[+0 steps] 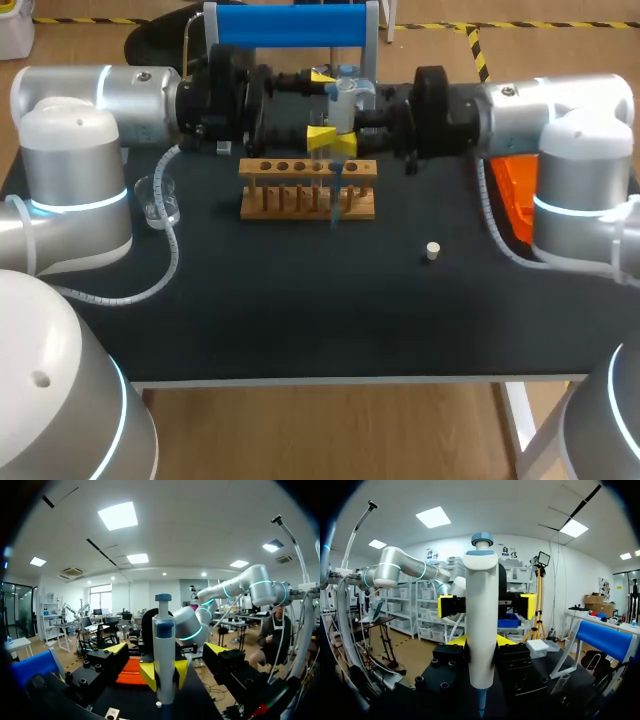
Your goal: Invert the test tube, pick up the pipette, mount the tip to pipette, aspirate from beaker and dispense into the tube, eject the tip, return the pipette, and cap with the stopper.
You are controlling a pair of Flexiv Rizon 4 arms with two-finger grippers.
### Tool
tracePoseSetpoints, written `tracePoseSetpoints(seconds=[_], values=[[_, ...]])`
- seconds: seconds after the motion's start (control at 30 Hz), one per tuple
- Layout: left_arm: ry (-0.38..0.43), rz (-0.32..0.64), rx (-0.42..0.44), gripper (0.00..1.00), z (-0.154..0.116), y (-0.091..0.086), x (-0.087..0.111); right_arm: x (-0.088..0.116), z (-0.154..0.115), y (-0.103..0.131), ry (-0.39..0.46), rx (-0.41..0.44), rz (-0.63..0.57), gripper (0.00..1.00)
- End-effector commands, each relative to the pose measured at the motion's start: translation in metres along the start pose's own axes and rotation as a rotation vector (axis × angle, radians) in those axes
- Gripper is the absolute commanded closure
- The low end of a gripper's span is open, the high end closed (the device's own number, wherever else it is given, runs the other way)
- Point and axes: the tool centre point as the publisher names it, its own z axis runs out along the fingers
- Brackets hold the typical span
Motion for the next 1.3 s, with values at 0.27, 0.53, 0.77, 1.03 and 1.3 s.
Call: tracePoseSetpoints(seconds=[0.27, 0.53, 0.77, 1.03, 1.3], values=[[0.001, 0.001, 0.001, 0.00, 0.000, 0.001, -0.001, -0.018, -0.092, 0.006, 0.082, 0.002, -0.020, 1.00], [0.001, 0.001, 0.001, 0.00, 0.000, 0.001, -0.001, -0.031, -0.130, 0.008, 0.068, 0.004, -0.009, 1.00], [0.001, 0.001, 0.001, 0.00, 0.000, 0.001, -0.001, -0.031, -0.130, 0.008, 0.068, 0.004, -0.009, 1.00], [0.001, 0.001, 0.001, 0.00, 0.000, 0.001, -0.001, -0.031, -0.130, 0.008, 0.068, 0.004, -0.009, 1.00], [0.001, 0.001, 0.001, 0.00, 0.000, 0.001, -0.001, -0.037, -0.188, 0.027, 0.136, 0.037, -0.076, 1.00]])
